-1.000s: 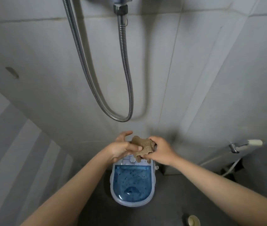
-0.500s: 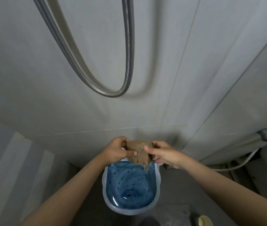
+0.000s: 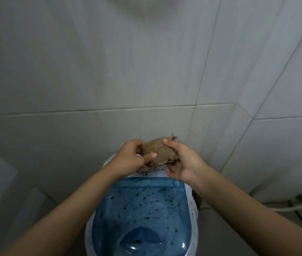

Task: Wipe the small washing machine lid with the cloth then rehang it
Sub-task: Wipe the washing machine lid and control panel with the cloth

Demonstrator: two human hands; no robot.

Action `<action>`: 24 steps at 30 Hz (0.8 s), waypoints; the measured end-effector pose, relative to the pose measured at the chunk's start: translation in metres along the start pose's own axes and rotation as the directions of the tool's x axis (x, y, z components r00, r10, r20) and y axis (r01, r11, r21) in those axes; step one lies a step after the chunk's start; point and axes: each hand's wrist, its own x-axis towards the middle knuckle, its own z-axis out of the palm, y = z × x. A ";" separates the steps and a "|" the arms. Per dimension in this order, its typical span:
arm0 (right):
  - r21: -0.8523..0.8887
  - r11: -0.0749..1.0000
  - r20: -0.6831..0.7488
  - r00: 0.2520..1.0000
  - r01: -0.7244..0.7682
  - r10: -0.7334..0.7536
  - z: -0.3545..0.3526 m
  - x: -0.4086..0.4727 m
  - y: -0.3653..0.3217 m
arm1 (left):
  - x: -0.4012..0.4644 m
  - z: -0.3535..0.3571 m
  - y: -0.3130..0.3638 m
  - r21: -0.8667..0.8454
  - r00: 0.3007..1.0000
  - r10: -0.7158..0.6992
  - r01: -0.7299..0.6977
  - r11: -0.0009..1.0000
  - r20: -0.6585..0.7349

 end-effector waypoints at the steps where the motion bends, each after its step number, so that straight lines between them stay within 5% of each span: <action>1: 0.027 0.999 0.003 1.000 0.026 -0.026 0.003 0.002 0.003 | 0.000 0.003 -0.003 0.005 0.999 0.026 -0.025 1.000 -0.040; 7: 0.056 0.963 0.002 0.965 0.263 -0.264 0.024 -0.021 0.035 | -0.035 0.009 -0.014 -0.181 0.989 0.025 -0.051 0.982 -0.143; 13: -0.222 0.807 -0.150 0.798 0.547 -0.583 0.042 -0.032 0.056 | -0.071 -0.011 -0.020 0.094 0.974 0.103 -0.085 0.992 -0.201; 17: -0.589 0.477 -0.017 0.581 0.652 -0.814 0.045 -0.027 0.049 | -0.108 -0.039 -0.027 0.392 0.987 0.159 -0.144 0.909 -0.007; 21: -0.827 0.049 0.308 0.522 0.561 -0.795 0.063 0.000 0.045 | -0.134 -0.072 -0.067 0.760 0.994 -0.051 -0.037 0.648 0.092; 24: -0.869 -0.244 0.456 0.505 0.431 -0.733 0.084 0.021 0.050 | -0.135 -0.085 -0.115 0.856 0.976 -0.206 0.041 0.515 0.077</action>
